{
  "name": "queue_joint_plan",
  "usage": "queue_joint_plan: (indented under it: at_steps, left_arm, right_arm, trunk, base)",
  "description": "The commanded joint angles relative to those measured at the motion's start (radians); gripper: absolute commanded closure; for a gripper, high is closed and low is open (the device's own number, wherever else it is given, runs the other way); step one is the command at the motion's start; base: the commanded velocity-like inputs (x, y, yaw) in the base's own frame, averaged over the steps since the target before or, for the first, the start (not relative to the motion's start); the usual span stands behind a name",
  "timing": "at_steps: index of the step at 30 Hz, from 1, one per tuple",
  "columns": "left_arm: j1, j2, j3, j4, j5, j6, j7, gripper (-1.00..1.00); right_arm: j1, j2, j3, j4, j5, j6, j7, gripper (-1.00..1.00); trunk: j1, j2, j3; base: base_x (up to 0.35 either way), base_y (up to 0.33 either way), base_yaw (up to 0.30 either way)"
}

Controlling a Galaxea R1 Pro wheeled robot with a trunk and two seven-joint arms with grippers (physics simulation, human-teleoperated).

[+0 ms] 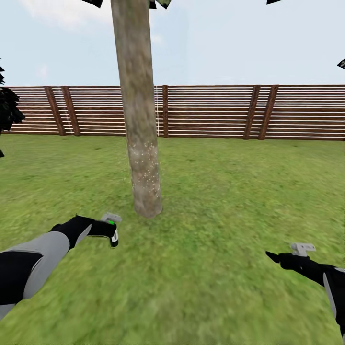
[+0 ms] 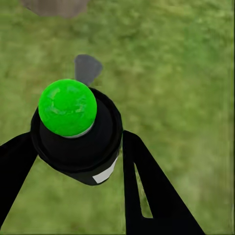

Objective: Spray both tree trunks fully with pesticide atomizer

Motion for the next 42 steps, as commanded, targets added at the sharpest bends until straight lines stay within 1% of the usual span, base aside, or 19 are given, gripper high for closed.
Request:
queue_joint_plan:
  at_steps: [1, 3, 4, 5, 6, 8, 9, 11, 12, 14, 15, 17, 19, 21, 22, 28, 32, 37, 42]
  left_arm:
    - [0.000, 0.000, -0.008, -0.030, -0.016, 0.003, -0.041, 1.00]
    - [0.000, 0.001, -0.039, -0.064, -0.019, 0.001, -0.111, 1.00]
    - [0.000, 0.001, -0.094, -0.089, -0.020, -0.005, -0.158, 1.00]
    - [0.000, 0.001, -0.186, -0.111, -0.019, -0.022, -0.208, 1.00]
    - [0.000, 0.001, -0.258, -0.121, -0.019, -0.038, -0.261, 1.00]
    - [0.000, 0.000, -0.315, -0.126, -0.019, -0.064, -0.347, 1.00]
    - [0.000, -0.001, -0.326, -0.127, -0.019, -0.076, -0.380, 1.00]
    - [0.000, -0.018, -0.337, -0.128, -0.020, -0.088, -0.440, 1.00]
    - [0.000, -0.024, -0.343, -0.128, -0.020, -0.090, -0.462, 1.00]
    - [0.000, -0.030, -0.405, -0.128, -0.021, -0.092, -0.508, 1.00]
    - [0.000, -0.034, -0.490, -0.128, -0.020, -0.093, -0.541, 1.00]
    - [0.000, -0.035, -0.575, -0.126, -0.018, -0.112, -0.564, 1.00]
    - [0.000, -0.036, -0.593, -0.124, -0.018, -0.153, -0.571, 1.00]
    - [0.000, -0.038, -0.599, -0.125, -0.018, -0.176, -0.611, 1.00]
    - [0.000, -0.047, -0.601, -0.125, -0.019, -0.181, -0.633, 1.00]
    - [0.000, -0.060, -0.602, -0.125, -0.019, -0.184, -0.650, 1.00]
    - [0.000, -0.060, -0.602, -0.126, -0.019, -0.184, -0.650, 1.00]
    - [0.000, -0.096, -0.603, -0.127, -0.021, -0.183, -0.650, 1.00]
    - [0.000, -0.142, -0.629, -0.127, -0.021, -0.183, -0.650, 1.00]
  right_arm:
    - [-0.005, 0.001, 0.003, 0.000, 0.008, 0.004, 0.008, -1.00]
    - [-0.015, 0.001, 0.042, 0.001, 0.008, 0.005, 0.007, -1.00]
    - [-0.056, 0.002, 0.088, 0.004, 0.007, 0.005, 0.007, -1.00]
    - [-0.111, 0.004, 0.143, 0.040, 0.006, 0.006, 0.006, -1.00]
    - [-0.166, 0.024, 0.169, 0.087, 0.006, 0.006, 0.006, -1.00]
    - [-0.228, 0.091, 0.183, 0.121, 0.007, 0.006, 0.007, -1.00]
    - [-0.240, 0.137, 0.185, 0.127, 0.008, 0.006, 0.007, -1.00]
    - [-0.276, 0.258, 0.192, 0.132, 0.008, 0.006, 0.012, -1.00]
    - [-0.287, 0.292, 0.211, 0.132, 0.008, 0.007, 0.014, -1.00]
    - [-0.304, 0.316, 0.295, 0.133, 0.006, 0.007, 0.015, -1.00]
    - [-0.314, 0.323, 0.342, 0.133, 0.003, 0.007, 0.018, -1.00]
    - [-0.319, 0.327, 0.372, 0.133, -0.001, 0.007, 0.021, -1.00]
    - [-0.320, 0.327, 0.397, 0.133, -0.002, 0.006, 0.035, -1.00]
    - [-0.321, 0.328, 0.460, 0.132, -0.001, 0.006, 0.107, -1.00]
    - [-0.321, 0.328, 0.485, 0.132, -0.001, 0.006, 0.127, 1.00]
    - [-0.321, 0.329, 0.514, 0.132, -0.003, 0.006, 0.146, 1.00]
    - [-0.321, 0.329, 0.627, 0.132, -0.003, 0.005, 0.217, 1.00]
    - [-0.321, 0.340, 0.652, 0.128, -0.003, 0.005, 0.230, 1.00]
    - [-0.321, 0.349, 0.746, 0.125, -0.003, 0.005, 0.230, 1.00]
  trunk:
    - [0.000, 0.000, -0.001]
    - [0.000, 0.000, -0.001]
    - [0.000, 0.000, -0.001]
    - [0.000, 0.000, -0.001]
    - [0.000, 0.000, -0.001]
    - [0.000, 0.000, -0.001]
    - [0.000, 0.000, -0.001]
    - [0.000, 0.000, -0.001]
    - [0.000, 0.000, -0.001]
    - [0.000, 0.000, -0.001]
    - [0.000, 0.000, -0.001]
    - [0.000, 0.000, -0.001]
    - [0.000, 0.000, -0.001]
    - [0.000, 0.000, -0.001]
    - [0.000, 0.000, -0.001]
    - [0.000, 0.000, -0.001]
    - [0.000, 0.000, -0.001]
    - [0.000, 0.000, -0.001]
    - [0.000, 0.000, -0.001]
  base:
    - [-0.016, 0.000, 0.000]
    - [-0.008, 0.000, 0.000]
    - [-0.003, 0.000, 0.000]
    - [-0.001, 0.000, 0.000]
    - [0.000, 0.000, 0.000]
    - [0.000, 0.000, 0.000]
    - [0.000, 0.000, 0.000]
    - [0.000, 0.000, 0.000]
    - [0.000, 0.000, 0.000]
    - [0.000, 0.000, 0.000]
    - [0.000, 0.000, 0.000]
    - [0.000, 0.000, 0.000]
    - [0.000, 0.000, 0.000]
    - [0.000, 0.000, 0.000]
    - [0.000, 0.000, 0.000]
    - [0.000, 0.000, 0.000]
    - [0.000, 0.000, 0.000]
    - [0.000, 0.000, 0.000]
    - [0.000, 0.000, 0.000]
